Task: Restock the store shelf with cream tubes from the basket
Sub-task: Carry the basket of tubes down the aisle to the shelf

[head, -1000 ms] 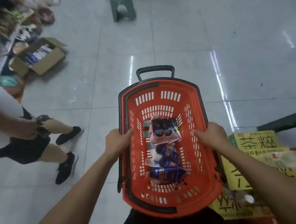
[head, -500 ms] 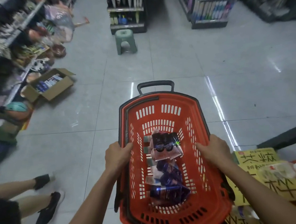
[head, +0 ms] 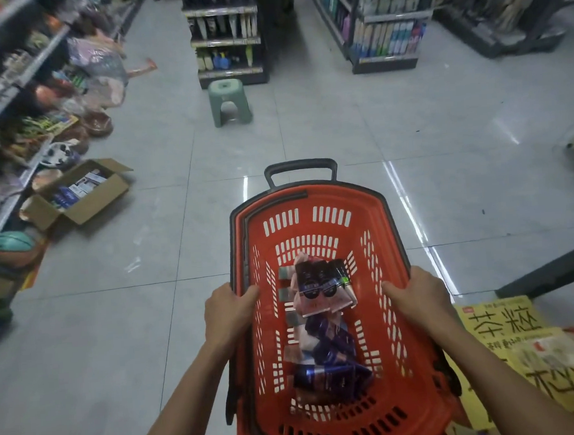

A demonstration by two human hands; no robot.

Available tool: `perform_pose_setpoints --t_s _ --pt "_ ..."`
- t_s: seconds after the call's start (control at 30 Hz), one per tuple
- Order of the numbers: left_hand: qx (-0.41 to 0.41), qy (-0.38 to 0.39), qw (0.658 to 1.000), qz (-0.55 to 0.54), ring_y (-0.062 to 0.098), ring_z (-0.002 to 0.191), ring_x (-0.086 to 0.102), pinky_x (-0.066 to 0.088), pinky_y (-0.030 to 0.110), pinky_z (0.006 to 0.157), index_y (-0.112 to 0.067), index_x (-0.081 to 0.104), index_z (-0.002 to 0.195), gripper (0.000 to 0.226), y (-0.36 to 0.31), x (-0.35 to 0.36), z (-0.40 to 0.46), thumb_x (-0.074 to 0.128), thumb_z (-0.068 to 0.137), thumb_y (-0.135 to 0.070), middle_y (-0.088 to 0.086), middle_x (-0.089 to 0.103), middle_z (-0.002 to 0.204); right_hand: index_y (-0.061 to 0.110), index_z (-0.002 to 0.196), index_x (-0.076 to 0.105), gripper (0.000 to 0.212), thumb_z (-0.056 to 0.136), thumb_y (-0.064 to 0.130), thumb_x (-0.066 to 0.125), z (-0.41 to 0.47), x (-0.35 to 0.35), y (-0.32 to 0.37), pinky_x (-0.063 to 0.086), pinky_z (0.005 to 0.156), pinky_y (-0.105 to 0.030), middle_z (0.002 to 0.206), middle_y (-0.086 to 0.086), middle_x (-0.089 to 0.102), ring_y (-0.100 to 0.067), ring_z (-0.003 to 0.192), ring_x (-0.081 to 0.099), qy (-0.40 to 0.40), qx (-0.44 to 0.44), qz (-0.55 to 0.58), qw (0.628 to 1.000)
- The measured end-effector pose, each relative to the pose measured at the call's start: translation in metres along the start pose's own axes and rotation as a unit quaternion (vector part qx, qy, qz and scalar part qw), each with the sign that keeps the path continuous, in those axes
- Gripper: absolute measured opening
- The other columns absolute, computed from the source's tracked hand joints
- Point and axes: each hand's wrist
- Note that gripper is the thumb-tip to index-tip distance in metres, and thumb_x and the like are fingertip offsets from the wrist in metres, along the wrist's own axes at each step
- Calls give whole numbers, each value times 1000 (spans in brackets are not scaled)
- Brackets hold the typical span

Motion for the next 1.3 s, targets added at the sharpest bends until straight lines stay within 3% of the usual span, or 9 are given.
perform_pose_setpoints --t_s 0.27,0.6,1.0,1.3 --pt "-7 -11 1000 11 17 67 78 67 44 78 -16 69 99 43 -57 27 77 73 89 -58 -4 78 84 14 116 59 56 88 62 66 105 3 18 59 72 -37 98 -3 68 -22 79 68 13 -6 -3 1000" --pt "-26 -53 998 -10 16 65 78 67 44 76 -16 66 95 42 -156 84 171 75 89 -56 -3 78 81 15 116 60 57 89 66 65 269 -44 52 49 60 -27 92 4 63 -16 70 64 13 -63 -20 998" --pt "-50 -55 997 6 16 68 79 67 45 78 -20 65 96 41 -220 121 252 73 89 -60 -4 79 84 15 119 58 58 90 64 65 376 -53 72 38 49 -20 93 4 61 -9 62 57 41 -49 0 998" --pt "-32 -29 999 25 17 73 78 66 44 81 -21 64 102 44 -257 122 361 70 89 -62 -5 77 89 15 120 57 58 90 64 63 464 -39 126 44 54 -25 98 1 65 -15 69 60 44 -33 1 998"
Point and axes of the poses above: each hand's wrist, its own z-axis towards the middle knuckle, its own x-axis out of the palm, y = z × x
